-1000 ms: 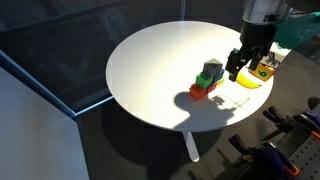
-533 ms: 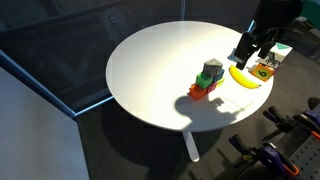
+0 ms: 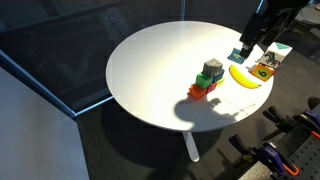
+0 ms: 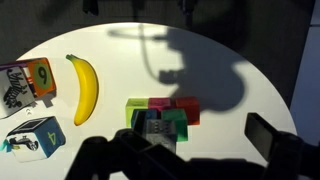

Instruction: Pick up the gray block and stack it on top of the blue and green blocks

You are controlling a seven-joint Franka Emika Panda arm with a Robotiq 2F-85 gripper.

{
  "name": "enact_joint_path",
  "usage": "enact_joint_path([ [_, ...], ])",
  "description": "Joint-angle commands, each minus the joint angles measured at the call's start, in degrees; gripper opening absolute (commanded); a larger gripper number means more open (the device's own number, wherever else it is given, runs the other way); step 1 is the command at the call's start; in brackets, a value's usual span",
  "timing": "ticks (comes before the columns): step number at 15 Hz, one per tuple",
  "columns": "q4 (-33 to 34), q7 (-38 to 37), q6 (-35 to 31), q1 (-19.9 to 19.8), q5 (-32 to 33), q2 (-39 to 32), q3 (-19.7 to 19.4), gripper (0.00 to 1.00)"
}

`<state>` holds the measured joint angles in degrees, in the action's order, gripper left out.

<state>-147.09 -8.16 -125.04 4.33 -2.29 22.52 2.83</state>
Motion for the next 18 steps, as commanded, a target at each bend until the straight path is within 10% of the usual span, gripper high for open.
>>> enact_joint_path([
  [1,-0.6,3.5,2.2,0.3,-1.1,2.8,-0.1,1.0],
  [18,0.0,4.4,2.3,0.2,-0.2,1.7,0.5,1.0],
])
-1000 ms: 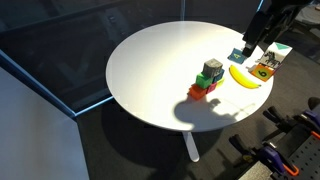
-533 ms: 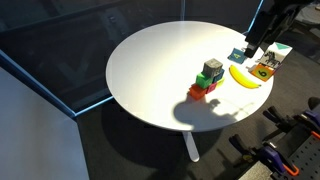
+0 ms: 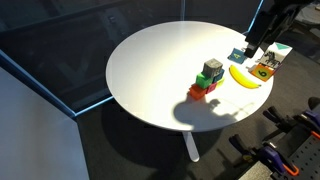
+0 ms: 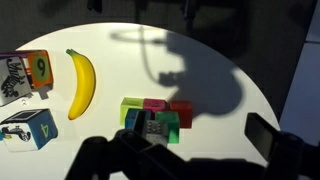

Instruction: Pick up the gray block and stack it on top of the blue and green blocks

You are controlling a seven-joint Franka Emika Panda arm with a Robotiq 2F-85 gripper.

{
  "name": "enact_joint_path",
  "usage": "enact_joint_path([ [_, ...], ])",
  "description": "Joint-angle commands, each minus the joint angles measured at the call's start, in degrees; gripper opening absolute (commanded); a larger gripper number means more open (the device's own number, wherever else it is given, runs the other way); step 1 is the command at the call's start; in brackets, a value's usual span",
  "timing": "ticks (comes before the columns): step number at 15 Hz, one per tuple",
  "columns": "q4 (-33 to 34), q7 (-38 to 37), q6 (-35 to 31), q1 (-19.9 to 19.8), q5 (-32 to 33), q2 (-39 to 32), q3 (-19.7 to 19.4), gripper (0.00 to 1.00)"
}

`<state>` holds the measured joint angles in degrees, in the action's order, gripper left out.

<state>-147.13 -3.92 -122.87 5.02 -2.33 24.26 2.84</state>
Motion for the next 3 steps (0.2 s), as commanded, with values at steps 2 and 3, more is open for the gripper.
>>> enact_joint_path([
  [2,0.1,0.2,0.1,-0.5,-0.2,0.0,0.5,1.0],
  [3,0.1,0.2,0.1,-0.5,-0.2,0.0,0.5,1.0],
])
